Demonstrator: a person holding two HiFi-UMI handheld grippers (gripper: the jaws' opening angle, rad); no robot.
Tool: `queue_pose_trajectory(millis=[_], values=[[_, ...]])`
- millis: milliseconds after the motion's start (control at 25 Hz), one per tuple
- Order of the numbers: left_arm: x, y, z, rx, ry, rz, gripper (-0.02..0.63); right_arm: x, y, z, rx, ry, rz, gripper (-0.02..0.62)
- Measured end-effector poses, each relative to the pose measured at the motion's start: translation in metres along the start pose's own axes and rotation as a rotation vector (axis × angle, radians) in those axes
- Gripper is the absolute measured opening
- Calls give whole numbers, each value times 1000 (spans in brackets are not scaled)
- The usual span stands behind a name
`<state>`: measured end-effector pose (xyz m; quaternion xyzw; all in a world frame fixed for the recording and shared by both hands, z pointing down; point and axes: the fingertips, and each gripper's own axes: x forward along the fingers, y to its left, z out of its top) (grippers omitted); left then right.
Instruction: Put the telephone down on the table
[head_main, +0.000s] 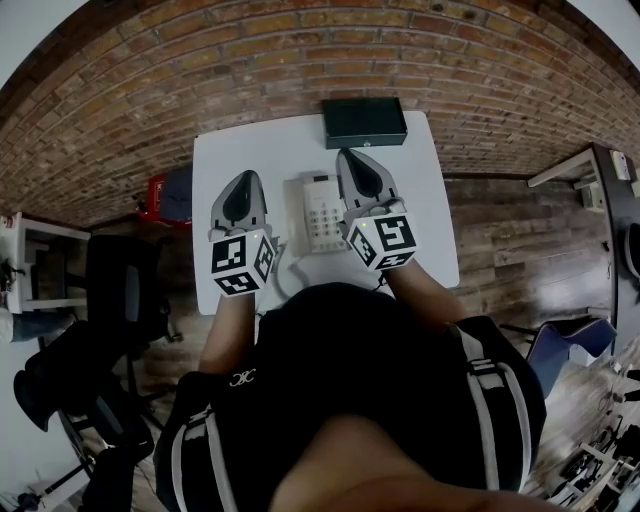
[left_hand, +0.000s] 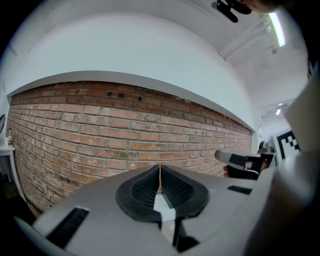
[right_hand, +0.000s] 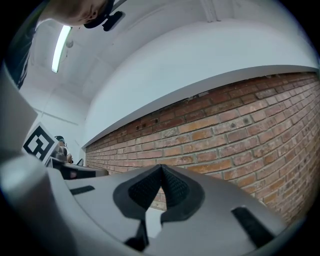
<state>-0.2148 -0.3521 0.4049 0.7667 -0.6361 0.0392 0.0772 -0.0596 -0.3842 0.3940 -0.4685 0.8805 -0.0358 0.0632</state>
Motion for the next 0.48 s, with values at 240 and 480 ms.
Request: queue_pose_trajectory(millis=[240,480], values=[[0,0,-2,-1,6,4,11,0,1,-4,8,11,10,-2],[-1,0,-6,-2,17,4,11,1,0,-11,-4,45,-2,-2]])
